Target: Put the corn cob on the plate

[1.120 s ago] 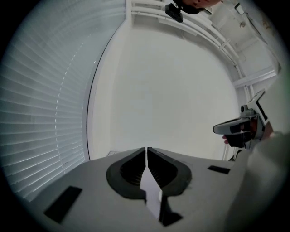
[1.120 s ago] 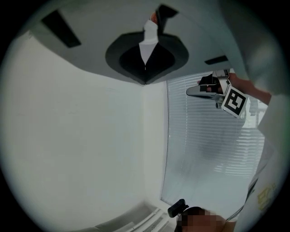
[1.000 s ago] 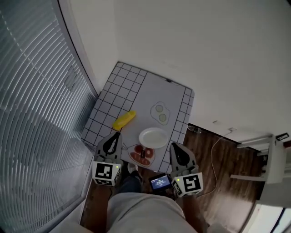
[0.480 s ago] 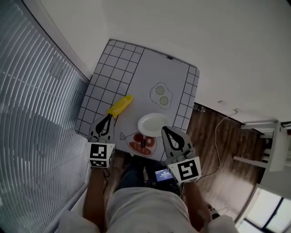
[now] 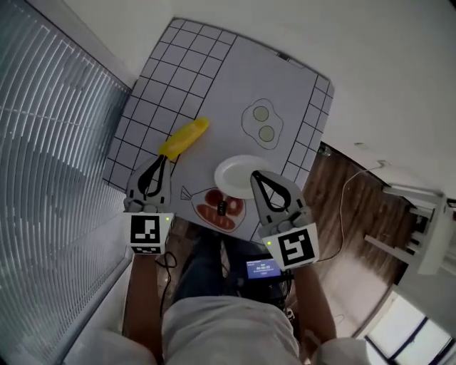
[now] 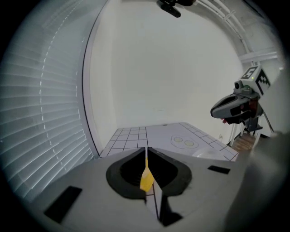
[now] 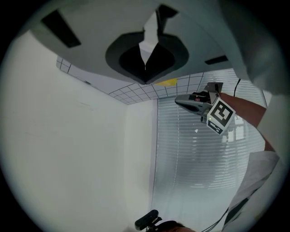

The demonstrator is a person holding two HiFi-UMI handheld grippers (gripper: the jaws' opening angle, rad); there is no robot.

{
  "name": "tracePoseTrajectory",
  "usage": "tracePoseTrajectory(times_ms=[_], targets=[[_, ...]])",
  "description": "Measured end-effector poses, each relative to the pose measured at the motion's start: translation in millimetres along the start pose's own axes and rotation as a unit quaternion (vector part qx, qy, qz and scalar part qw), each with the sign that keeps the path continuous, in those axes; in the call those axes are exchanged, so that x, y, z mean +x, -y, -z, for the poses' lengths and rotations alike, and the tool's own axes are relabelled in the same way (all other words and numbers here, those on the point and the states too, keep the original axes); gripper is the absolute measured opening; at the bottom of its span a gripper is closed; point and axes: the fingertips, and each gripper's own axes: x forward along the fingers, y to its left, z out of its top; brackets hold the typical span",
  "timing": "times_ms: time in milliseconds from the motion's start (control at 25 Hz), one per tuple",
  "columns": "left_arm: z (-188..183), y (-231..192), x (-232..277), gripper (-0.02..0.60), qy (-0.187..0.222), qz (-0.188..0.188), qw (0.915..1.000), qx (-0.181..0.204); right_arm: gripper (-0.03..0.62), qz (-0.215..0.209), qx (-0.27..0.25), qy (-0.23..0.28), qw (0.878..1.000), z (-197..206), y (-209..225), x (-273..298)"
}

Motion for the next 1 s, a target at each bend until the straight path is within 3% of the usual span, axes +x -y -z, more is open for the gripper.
tracePoseTrajectory(times_ms=[160, 320, 520, 800, 1000], targets=[[10, 3, 6, 0.008, -0.005, -0.01, 0.9998, 0.017, 0.008, -0.037, -0.015, 0.001, 0.999, 9, 5, 19], [21, 6, 9, 0.008, -0.008, -0.017, 0.9998, 0.007, 0.008, -0.082, -0.043, -0.007, 0.996, 15, 4, 48], [42, 6, 15, 0.015, -0.013, -0.029, 0.9994, -0.014, 0.008, -0.139, -0.095, -0.008, 0.986, 23, -6, 83], [53, 8, 14, 0.016, -0.017, -0.053, 0.9981, -0.028, 0.008, -0.195, -0.122, -0.002, 0.973, 30, -24, 104], [59, 4, 23, 0.021, -0.028, -0.047, 0.9985, -0.007, 0.013, -0.224, -0.153, -0.002, 0.962, 27, -36, 124]])
